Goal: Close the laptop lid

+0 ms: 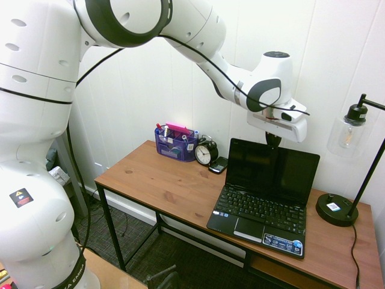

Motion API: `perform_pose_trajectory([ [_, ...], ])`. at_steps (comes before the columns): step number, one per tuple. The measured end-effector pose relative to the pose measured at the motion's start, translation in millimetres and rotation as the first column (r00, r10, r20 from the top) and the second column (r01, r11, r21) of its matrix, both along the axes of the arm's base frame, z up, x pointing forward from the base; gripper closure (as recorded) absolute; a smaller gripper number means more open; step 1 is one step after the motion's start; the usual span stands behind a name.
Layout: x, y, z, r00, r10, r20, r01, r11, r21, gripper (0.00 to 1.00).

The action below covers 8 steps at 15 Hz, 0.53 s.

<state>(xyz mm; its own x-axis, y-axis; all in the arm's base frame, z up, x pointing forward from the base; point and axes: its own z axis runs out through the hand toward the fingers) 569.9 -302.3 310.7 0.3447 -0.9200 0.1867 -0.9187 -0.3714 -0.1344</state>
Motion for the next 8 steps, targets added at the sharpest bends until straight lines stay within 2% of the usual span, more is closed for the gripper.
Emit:
perform_pose_trajectory([
  [8,-80,-7,-41,0.997,-0.063,-0.053,0.064,0.998,0.017,1.00],
])
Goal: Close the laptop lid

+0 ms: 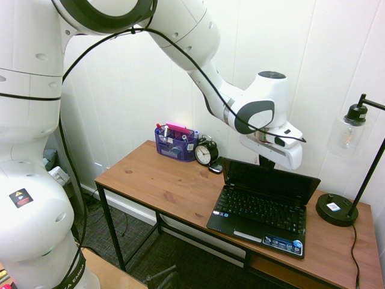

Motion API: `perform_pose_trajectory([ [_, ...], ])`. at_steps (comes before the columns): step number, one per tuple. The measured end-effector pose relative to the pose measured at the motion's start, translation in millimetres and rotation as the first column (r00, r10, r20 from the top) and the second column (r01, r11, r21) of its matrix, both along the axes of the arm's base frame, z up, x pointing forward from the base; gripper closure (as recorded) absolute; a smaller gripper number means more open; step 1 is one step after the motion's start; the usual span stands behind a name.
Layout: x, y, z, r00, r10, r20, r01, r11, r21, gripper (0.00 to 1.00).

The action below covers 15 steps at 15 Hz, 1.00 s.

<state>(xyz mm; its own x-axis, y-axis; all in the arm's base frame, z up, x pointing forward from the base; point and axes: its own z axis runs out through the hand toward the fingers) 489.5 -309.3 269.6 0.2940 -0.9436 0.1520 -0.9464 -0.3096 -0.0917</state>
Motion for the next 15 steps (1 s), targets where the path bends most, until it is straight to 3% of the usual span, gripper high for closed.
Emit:
perform_pose_trajectory([
  [9,-58,3,-52,0.997,-0.033,-0.071,0.038,0.997,0.072,1.00],
  [15,-63,4,-66,0.997,-0.042,-0.068,0.047,0.995,0.086,1.00],
])
